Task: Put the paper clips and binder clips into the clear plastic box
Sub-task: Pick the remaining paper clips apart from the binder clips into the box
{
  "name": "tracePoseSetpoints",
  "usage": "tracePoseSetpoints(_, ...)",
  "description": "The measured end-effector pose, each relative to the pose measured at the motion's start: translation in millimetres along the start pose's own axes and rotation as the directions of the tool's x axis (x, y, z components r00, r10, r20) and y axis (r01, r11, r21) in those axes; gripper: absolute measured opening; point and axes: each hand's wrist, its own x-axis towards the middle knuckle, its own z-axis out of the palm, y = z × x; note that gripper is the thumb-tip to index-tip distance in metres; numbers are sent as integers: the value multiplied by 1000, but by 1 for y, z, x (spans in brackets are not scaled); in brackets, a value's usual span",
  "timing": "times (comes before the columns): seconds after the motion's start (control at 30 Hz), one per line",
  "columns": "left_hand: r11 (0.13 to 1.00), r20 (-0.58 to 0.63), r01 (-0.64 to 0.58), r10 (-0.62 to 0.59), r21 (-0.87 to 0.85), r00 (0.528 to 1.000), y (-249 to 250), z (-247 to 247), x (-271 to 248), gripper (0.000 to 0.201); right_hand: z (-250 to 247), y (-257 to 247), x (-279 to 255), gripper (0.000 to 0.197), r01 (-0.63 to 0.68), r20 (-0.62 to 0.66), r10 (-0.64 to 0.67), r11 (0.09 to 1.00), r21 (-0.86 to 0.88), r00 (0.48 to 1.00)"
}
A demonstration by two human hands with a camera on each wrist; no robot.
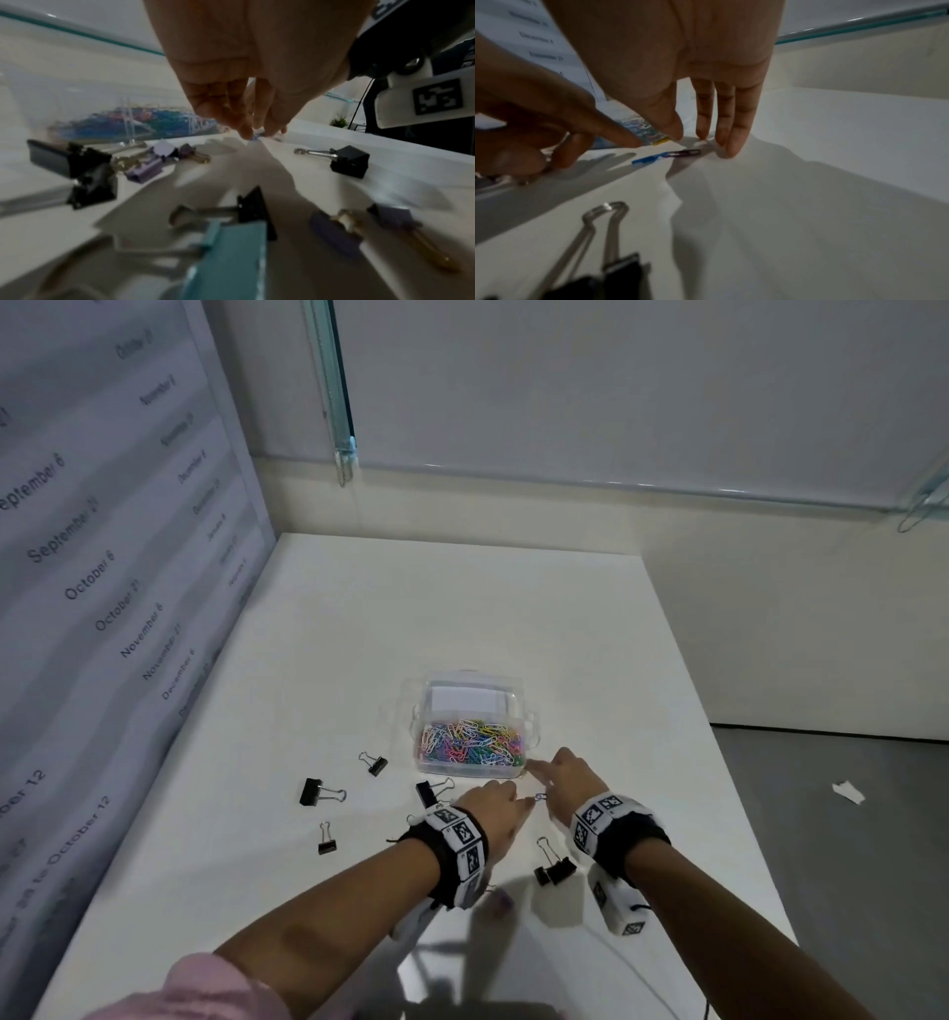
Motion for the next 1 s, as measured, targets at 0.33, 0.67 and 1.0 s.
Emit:
tracePoseSetpoints(0.33, 987, -51, 75, -83, -140, 995, -9, 7, 6, 29, 6, 32, -14, 43, -56, 21, 54, 996, 75, 998)
tracePoseSetpoints(0.67, 957, 20, 194, -194, -217, 981, -3, 6, 25, 18, -1, 26, -3, 24, -71, 14, 70, 984, 162, 997)
tracePoseSetpoints(1.0, 964, 115, 216, -200, -155, 973, -8, 6, 16, 23, 11, 14, -1, 18, -45, 33, 46, 999, -12, 998)
